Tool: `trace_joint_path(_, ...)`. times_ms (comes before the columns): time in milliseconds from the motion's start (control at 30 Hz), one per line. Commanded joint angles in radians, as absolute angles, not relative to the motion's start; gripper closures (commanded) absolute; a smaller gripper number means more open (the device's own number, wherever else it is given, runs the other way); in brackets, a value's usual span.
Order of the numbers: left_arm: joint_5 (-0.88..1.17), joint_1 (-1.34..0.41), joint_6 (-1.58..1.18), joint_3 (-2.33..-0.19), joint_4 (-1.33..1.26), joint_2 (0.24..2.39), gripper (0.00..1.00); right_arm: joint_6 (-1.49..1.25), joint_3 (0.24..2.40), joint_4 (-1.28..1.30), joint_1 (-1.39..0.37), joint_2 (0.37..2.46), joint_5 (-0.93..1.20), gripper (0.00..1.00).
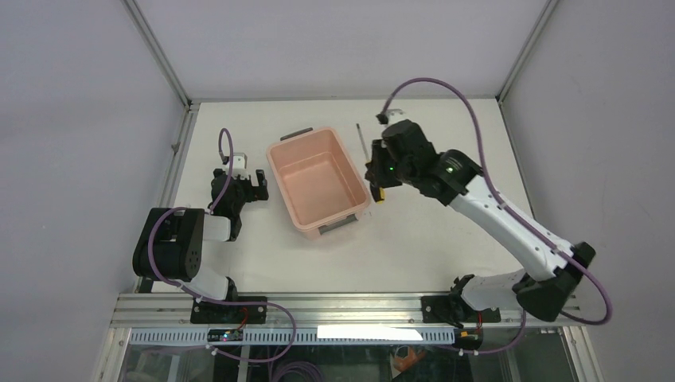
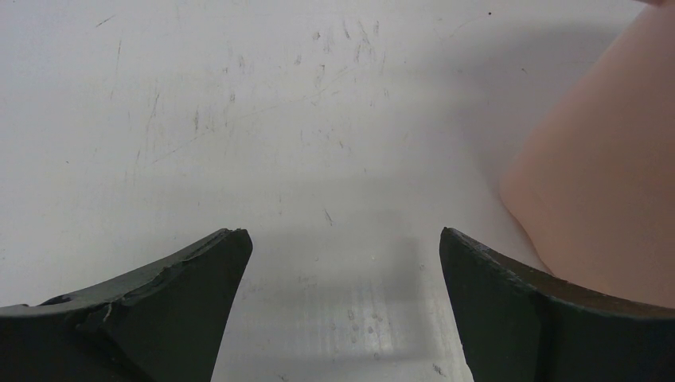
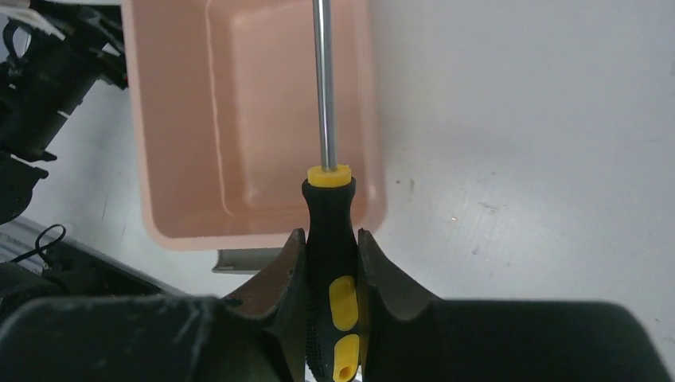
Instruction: Put the screwdriver in the bin
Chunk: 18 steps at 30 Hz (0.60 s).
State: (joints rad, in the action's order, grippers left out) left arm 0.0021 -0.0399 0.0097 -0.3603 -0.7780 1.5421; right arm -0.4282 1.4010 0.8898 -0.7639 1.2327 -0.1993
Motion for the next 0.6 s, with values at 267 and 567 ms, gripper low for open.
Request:
trace_joint_path(267, 0.016, -0.046, -0.009, -0.383, -0.804, 1.508, 0.01, -0.502, 1.619, 0.660, -0.917, 1.667, -0.241, 0.95)
trace_joint_path(567, 0.016, -0.046, -0.009, -0.383, -0.804, 1.508, 0.01, -0.586, 1.607, 0.581, -0.930, 1.875, -0.299, 0.86)
